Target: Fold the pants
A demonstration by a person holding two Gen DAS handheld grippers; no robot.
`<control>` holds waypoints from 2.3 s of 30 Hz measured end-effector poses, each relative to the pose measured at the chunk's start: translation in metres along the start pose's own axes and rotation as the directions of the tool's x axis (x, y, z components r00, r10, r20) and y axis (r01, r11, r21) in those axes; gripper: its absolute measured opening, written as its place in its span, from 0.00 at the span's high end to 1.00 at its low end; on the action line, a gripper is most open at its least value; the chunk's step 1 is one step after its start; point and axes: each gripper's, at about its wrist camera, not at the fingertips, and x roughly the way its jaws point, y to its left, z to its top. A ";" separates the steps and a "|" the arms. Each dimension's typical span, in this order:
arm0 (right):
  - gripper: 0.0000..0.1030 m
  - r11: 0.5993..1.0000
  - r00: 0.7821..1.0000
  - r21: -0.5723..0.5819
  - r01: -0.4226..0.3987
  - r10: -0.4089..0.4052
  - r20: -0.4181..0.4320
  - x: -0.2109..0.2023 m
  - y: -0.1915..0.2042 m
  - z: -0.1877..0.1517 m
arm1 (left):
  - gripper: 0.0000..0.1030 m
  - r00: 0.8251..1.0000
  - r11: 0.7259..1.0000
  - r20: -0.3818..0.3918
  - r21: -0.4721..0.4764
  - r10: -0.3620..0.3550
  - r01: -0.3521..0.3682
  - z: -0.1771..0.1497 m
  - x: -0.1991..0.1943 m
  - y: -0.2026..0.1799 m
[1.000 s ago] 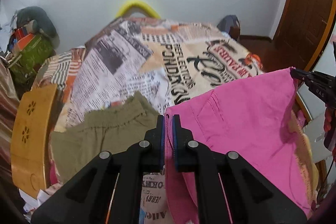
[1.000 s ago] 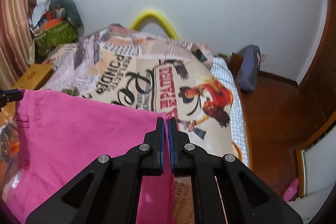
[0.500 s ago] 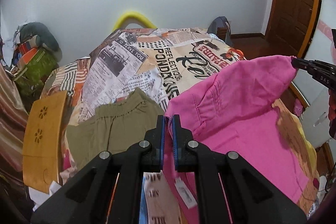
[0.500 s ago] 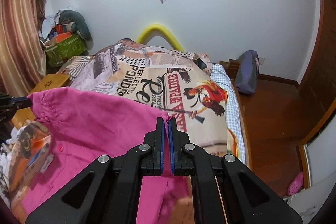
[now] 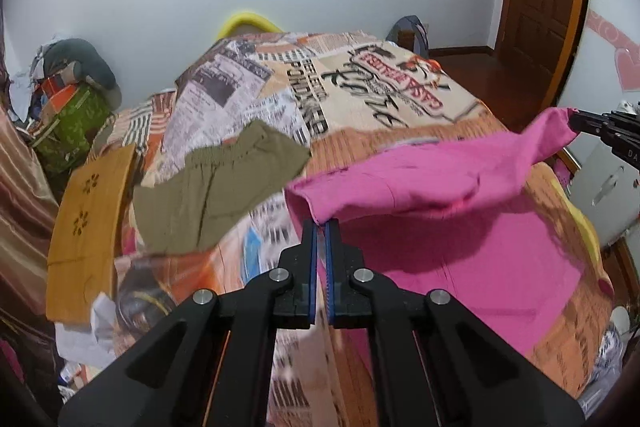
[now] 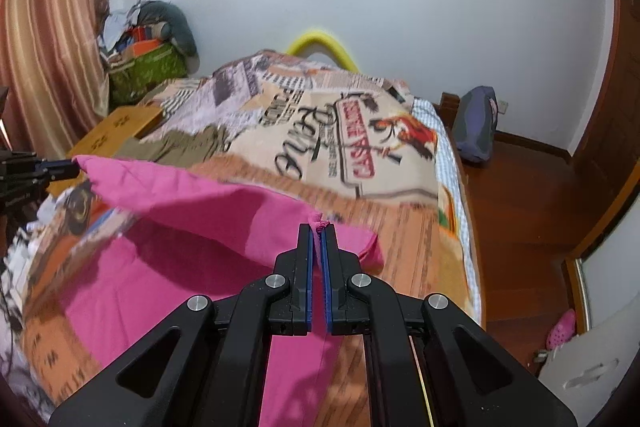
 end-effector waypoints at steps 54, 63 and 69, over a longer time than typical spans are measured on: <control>0.53 0.977 0.965 -0.067 -0.205 0.190 -0.179 0.039 0.089 -0.080 | 0.82 0.995 0.978 -0.084 0.199 -0.054 0.070 -0.031 0.041 -0.080; 0.73 0.983 0.968 -0.033 -0.178 0.169 -0.185 0.069 0.088 -0.066 | 0.82 0.997 0.977 -0.039 0.200 -0.064 0.070 -0.014 0.025 -0.077; 0.73 0.971 0.955 -0.005 -0.239 0.234 -0.185 0.061 0.087 -0.061 | 0.81 0.995 0.971 -0.055 0.224 -0.078 0.089 -0.022 0.025 -0.077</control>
